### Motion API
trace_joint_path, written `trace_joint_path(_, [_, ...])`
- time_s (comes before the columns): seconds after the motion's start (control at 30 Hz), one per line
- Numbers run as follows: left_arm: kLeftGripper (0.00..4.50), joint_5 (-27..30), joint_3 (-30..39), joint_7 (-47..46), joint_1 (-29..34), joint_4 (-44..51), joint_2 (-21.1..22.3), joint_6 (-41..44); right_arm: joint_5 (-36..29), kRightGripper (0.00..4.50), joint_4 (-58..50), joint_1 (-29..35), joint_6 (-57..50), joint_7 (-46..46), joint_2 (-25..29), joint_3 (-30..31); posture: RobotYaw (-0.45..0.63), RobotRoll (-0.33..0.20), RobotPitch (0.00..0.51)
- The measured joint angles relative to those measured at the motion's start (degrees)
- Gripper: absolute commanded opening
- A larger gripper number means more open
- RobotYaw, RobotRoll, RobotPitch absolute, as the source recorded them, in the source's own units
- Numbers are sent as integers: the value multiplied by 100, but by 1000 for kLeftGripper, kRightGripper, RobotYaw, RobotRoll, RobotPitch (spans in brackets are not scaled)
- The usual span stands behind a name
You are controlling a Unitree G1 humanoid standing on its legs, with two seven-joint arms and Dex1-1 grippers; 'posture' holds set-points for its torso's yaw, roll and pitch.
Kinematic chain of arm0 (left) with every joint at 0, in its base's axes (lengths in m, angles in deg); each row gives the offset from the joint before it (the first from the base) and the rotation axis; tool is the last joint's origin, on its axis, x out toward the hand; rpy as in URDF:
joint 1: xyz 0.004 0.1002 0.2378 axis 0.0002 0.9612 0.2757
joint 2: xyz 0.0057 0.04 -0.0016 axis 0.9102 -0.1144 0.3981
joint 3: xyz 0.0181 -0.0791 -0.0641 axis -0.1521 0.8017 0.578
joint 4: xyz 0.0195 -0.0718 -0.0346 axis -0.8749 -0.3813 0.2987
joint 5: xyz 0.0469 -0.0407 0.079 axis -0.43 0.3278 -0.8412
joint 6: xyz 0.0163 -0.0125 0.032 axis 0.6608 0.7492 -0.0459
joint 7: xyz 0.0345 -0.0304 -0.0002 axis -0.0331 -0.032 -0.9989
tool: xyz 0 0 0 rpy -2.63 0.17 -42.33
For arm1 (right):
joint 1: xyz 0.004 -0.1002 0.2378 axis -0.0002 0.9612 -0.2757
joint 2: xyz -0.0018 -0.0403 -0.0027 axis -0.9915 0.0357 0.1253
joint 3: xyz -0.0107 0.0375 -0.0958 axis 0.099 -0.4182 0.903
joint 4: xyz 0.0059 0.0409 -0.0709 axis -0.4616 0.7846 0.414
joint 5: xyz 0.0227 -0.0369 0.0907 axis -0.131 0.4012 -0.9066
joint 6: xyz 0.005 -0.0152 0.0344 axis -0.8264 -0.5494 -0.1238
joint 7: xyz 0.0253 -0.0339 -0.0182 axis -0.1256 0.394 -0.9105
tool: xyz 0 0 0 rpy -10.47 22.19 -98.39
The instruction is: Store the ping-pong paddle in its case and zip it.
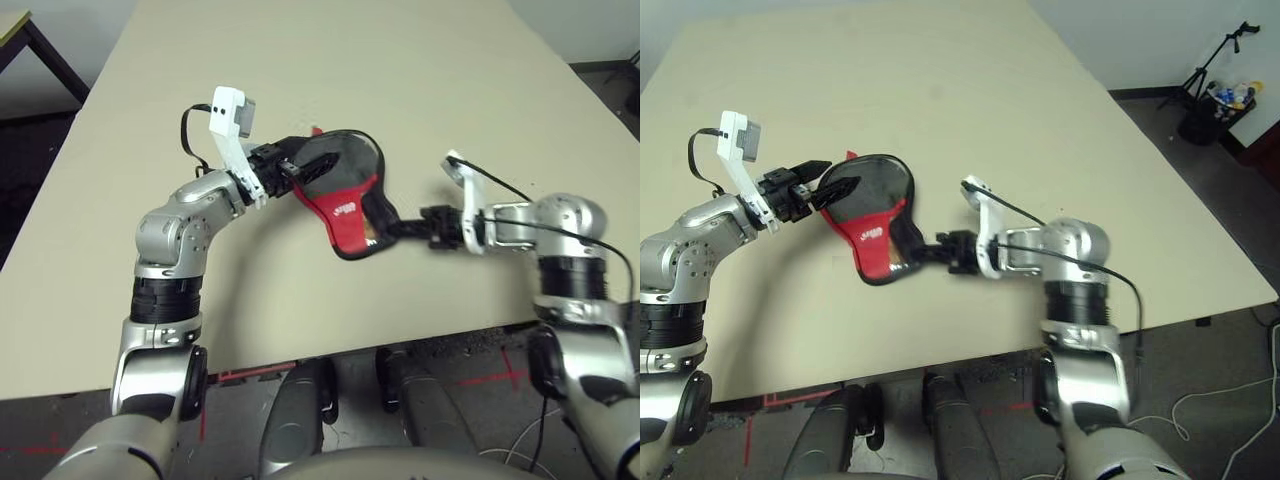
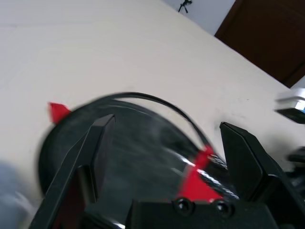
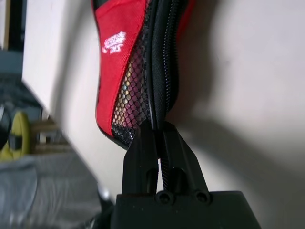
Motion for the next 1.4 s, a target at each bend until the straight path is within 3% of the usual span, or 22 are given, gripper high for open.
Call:
trace_joint_path(0.13, [4500, -2, -7, -4, -7, -4, 1, -2, -1126, 37, -361, 319, -7, 339, 447, 107, -41, 0, 217])
trace_joint_path(0.33, [4500, -6, -51, 15, -51, -63, -1, -26, -2265, 37, -485, 607, -7, 1350, 469, -50, -61, 0, 219])
trace_joint_path(0.77, [4500, -20, -120, 108, -199, -266, -1, -109, -3679, 37, -588, 1172, 551, 3004, 729, 42, -62, 0, 213])
trace_joint_path(1.03, [4500, -69, -119, 137, -206, -282, 72, -126, -3329, 2458, -686, 1045, 528, 3022, 1389, 193, -41, 0, 203])
trace_joint_path(1.17, [4500, -66, -108, 214, -239, -272, 178, -139, -2802, 3670, -794, 412, 273, 2625, 1956, 241, -47, 0, 198])
trace_joint_path(1.23, [4500, -73, -103, 291, -251, -286, 267, -184, -2347, 4326, -817, -68, 342, 2417, 1909, 349, -55, 0, 196])
trace_joint_path(1.4, [4500, -251, -159, 801, -386, -653, 731, -463, -949, 4462, -1130, -1069, 944, 1763, 1088, 1361, -55, 0, 189])
